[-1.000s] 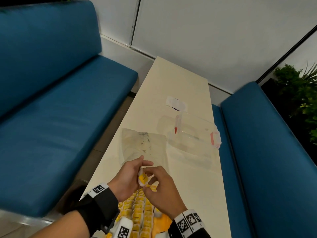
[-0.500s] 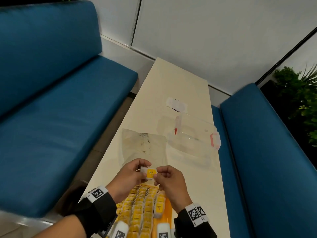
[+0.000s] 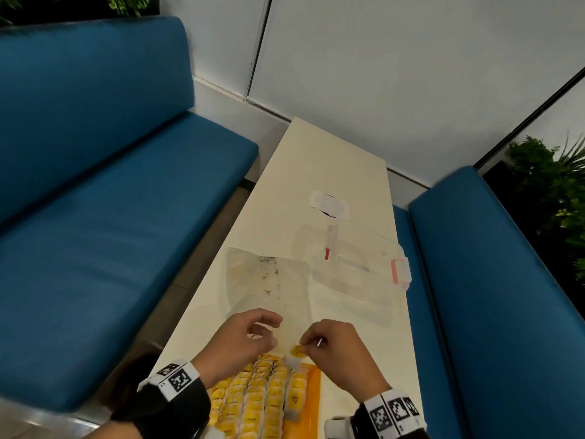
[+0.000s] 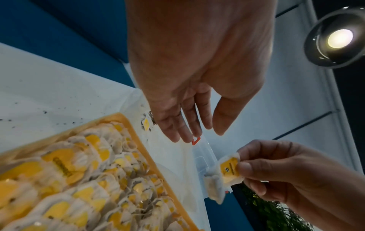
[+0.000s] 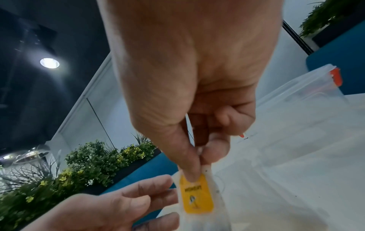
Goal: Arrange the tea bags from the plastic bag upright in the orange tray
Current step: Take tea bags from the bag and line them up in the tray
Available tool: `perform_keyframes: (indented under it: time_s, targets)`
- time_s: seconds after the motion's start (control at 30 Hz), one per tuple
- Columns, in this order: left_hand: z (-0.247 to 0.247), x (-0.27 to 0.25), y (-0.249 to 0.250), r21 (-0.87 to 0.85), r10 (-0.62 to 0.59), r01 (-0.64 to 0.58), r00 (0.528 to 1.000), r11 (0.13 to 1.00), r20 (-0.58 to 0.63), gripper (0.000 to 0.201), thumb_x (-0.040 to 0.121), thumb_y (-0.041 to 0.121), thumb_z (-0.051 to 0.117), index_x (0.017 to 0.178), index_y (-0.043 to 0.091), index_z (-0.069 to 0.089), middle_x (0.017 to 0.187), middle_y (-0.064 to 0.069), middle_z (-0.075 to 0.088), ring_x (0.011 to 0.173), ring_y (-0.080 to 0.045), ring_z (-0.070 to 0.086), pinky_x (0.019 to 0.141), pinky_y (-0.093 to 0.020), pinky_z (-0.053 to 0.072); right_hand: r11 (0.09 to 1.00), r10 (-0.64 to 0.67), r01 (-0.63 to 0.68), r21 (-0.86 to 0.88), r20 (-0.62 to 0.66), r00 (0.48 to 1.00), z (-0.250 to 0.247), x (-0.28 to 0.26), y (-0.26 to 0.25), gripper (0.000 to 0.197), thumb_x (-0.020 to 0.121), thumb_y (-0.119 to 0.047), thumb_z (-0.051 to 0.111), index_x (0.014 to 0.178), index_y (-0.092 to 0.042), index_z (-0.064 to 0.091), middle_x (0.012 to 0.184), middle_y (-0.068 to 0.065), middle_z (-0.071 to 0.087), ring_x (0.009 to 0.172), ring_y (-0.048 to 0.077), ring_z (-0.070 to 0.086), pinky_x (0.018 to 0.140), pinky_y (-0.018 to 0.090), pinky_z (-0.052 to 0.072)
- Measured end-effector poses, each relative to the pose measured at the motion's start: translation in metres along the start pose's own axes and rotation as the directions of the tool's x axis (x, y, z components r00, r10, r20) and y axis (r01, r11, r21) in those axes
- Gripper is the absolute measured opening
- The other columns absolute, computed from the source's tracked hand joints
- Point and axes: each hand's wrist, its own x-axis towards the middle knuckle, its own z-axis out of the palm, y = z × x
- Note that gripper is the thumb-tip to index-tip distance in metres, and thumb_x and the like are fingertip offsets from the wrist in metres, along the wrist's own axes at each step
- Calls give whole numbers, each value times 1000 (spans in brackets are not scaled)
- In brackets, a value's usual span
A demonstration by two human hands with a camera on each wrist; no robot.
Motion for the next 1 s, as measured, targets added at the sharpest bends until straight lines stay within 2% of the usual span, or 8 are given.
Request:
perform_keyframes:
  time_s: [0.13,0.27,0.4,0.5,0.6,0.7,0.83,1.0]
  targets:
    - [8,1,0,207,60,-89,988,974,145,40,78,35,84,115,42,71,112,31,67,103,7,61,79,-15,52,997,-38,37,65,19,999,2,-3,-8,18,84,-16,70,83,-33,76,87,-13,69,82,2,62,70,12,47]
    - [20,0,2,257,117,-134,990,957,82,5,82,33,81,86,34,79,87,24,71,87,-1,64,70,-13,47,990,-46,48,131,-17,999,5,-5,-9,12,82,-18,73,82,-29,77,85,-12,69,81,1,60,70,13,48]
    - [25,-2,-1,238,125,-135,991,962,55,6,85,32,76,80,30,79,76,14,72,79,-6,65,71,-24,52,985,-17,23,169,-34,999,6,-9,-9,5,82,-21,75,83,-26,75,85,-12,68,78,4,60,68,15,50]
    - [27,-4,-6,265,108,-127,990,956,88,8,84,40,77,85,32,79,80,13,71,80,-6,63,72,-25,53,989,4,0,147,-27,1000,8,-13,-6,5,82,-22,74,80,-27,74,82,-12,69,74,-1,58,65,14,47]
    - [24,-5,-15,380,98,-127,991,916,97,14,81,51,77,87,38,75,88,17,68,83,-1,61,70,-16,50,994,30,-30,107,-3,1000,10,-18,2,14,83,-20,72,76,-32,70,81,-13,69,70,-3,58,63,12,45]
    - [16,-7,-26,471,84,-108,994,875,72,9,85,49,72,91,42,72,97,23,66,89,3,60,78,-15,50,999,48,-49,24,48,998,17,-27,13,19,84,-20,68,74,-36,67,86,-16,69,70,-4,58,63,10,43]
    - [8,-8,-43,540,113,-123,992,832,52,7,91,40,67,97,45,68,104,26,64,100,5,58,91,-18,48,995,50,-30,-96,212,976,31,-38,27,20,84,-19,61,79,-35,72,86,-18,69,79,-2,62,75,14,51]
    - [5,-9,-57,599,193,-185,980,779,52,17,94,37,64,109,38,72,115,28,59,112,7,48,96,-12,41,991,62,-2,-136,443,894,36,-44,31,22,80,-11,61,88,-20,79,70,-13,64,72,-1,59,71,15,49]
